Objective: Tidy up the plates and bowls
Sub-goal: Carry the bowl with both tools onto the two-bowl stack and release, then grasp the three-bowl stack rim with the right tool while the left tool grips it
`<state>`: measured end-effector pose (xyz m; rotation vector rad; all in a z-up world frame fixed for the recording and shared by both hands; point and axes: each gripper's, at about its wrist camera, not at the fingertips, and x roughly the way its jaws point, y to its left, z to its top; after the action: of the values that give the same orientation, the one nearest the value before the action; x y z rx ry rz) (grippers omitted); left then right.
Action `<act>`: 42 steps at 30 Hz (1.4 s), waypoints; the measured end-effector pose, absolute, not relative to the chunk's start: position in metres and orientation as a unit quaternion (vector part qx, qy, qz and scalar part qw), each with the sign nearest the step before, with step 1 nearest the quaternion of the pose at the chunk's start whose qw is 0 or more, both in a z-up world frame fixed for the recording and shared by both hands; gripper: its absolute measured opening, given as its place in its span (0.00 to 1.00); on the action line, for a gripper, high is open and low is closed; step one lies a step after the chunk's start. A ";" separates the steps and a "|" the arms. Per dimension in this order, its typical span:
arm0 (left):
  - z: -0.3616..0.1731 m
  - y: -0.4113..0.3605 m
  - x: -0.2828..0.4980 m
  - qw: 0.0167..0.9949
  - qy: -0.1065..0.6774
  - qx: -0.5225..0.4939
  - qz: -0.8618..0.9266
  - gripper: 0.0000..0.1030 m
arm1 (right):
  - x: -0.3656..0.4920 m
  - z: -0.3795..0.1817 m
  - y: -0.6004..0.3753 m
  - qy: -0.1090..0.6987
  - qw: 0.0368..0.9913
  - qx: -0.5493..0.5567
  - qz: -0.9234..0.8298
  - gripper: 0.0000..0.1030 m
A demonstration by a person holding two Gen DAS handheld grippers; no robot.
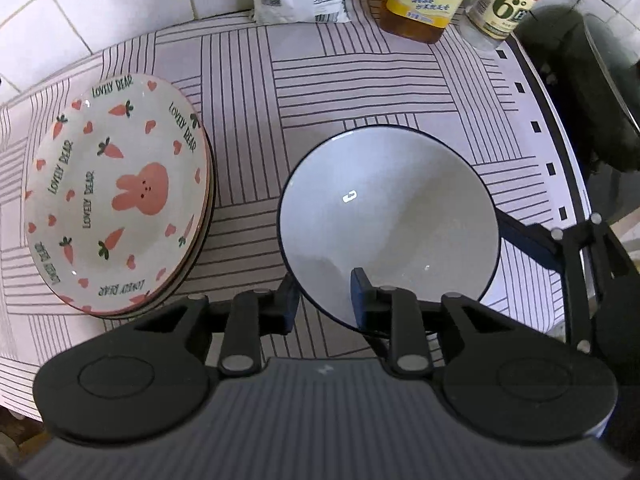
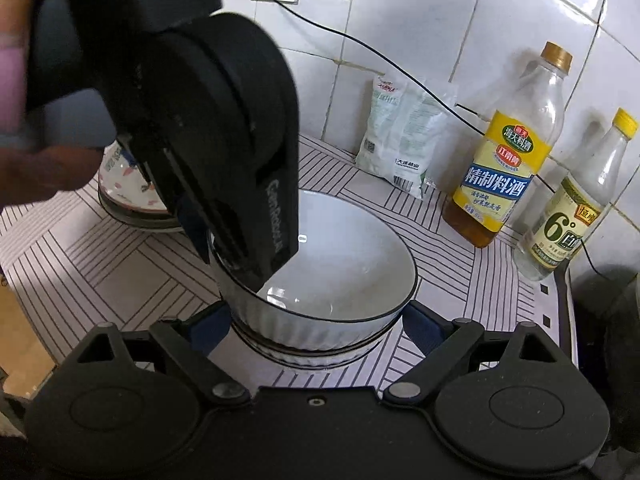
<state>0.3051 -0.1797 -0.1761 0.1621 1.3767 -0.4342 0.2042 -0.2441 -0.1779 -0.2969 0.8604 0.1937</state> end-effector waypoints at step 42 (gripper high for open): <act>-0.160 -0.068 0.255 0.797 0.528 -0.195 -0.219 0.63 | 0.146 -0.245 -0.273 0.350 0.929 -0.052 0.110 0.96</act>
<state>0.2550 -0.0681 -0.1600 -0.4182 1.1346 -0.4713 0.1463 -0.2730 -0.2446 -0.1068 0.7165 0.2258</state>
